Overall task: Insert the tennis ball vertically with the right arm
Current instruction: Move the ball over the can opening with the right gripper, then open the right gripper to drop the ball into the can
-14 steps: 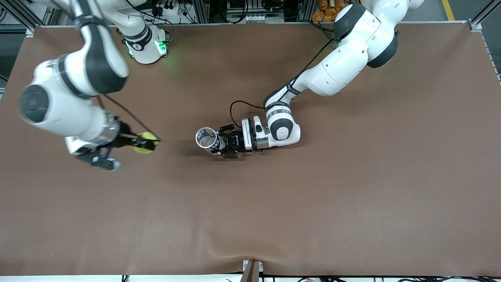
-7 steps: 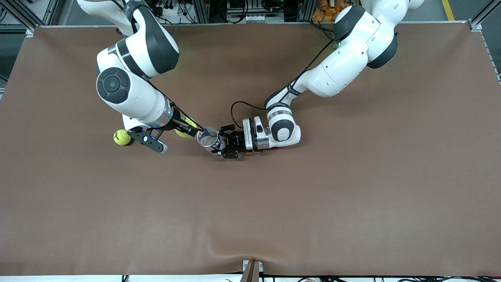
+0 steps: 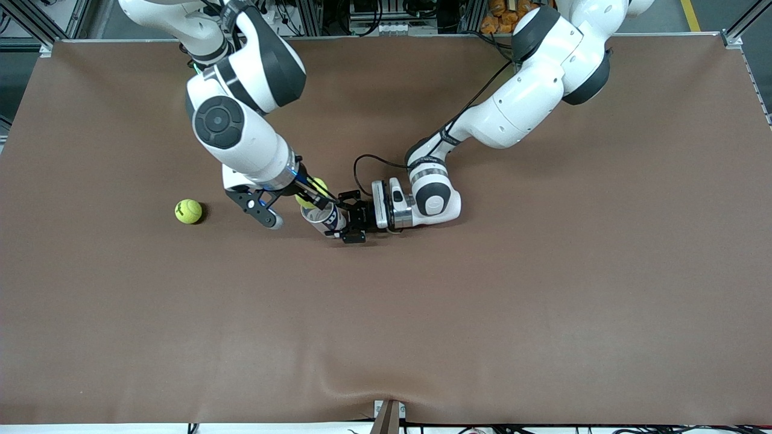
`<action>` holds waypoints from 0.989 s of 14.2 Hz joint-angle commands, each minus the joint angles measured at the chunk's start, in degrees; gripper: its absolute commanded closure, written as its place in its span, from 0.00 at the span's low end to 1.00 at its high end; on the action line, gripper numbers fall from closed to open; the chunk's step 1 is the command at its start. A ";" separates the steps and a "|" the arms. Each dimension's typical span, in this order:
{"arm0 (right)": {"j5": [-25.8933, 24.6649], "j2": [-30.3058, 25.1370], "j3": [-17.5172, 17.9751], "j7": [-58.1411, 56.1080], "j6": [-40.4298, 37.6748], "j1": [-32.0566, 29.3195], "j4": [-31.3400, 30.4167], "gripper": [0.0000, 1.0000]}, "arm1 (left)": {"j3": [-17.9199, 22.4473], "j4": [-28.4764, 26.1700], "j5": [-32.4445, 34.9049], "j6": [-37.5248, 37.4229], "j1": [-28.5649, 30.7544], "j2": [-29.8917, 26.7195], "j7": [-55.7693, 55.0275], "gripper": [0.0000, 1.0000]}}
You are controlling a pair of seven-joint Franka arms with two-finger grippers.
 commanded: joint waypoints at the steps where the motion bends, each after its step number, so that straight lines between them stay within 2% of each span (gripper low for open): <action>1: 0.18 1.13 -0.73 1.76 1.26 0.82 -0.24 0.64 | -0.36 0.61 -3.83 -0.70 -0.20 1.62 14.68 0.25; 5: -0.08 2.72 -0.73 1.85 1.35 0.82 -0.42 0.63 | -0.36 0.52 -4.27 -0.70 -0.20 1.62 14.68 0.25; 6: -0.08 2.81 -0.73 1.85 1.18 0.82 -0.42 0.48 | -0.36 0.52 -4.27 -0.70 -0.20 1.70 14.68 0.25; 7: -0.08 2.81 -0.73 1.85 1.09 0.82 -0.42 0.12 | -0.36 0.52 -4.27 -0.70 -0.20 1.70 14.68 0.25; 8: -0.08 2.81 -0.73 1.94 1.00 0.82 -0.42 0.00 | -0.27 0.52 -4.36 -0.70 -0.20 1.70 14.68 0.25; 14: -0.08 2.72 -0.73 2.03 0.91 0.21 -0.07 0.00 | -0.27 0.52 -4.27 -0.70 -0.20 1.70 14.59 0.25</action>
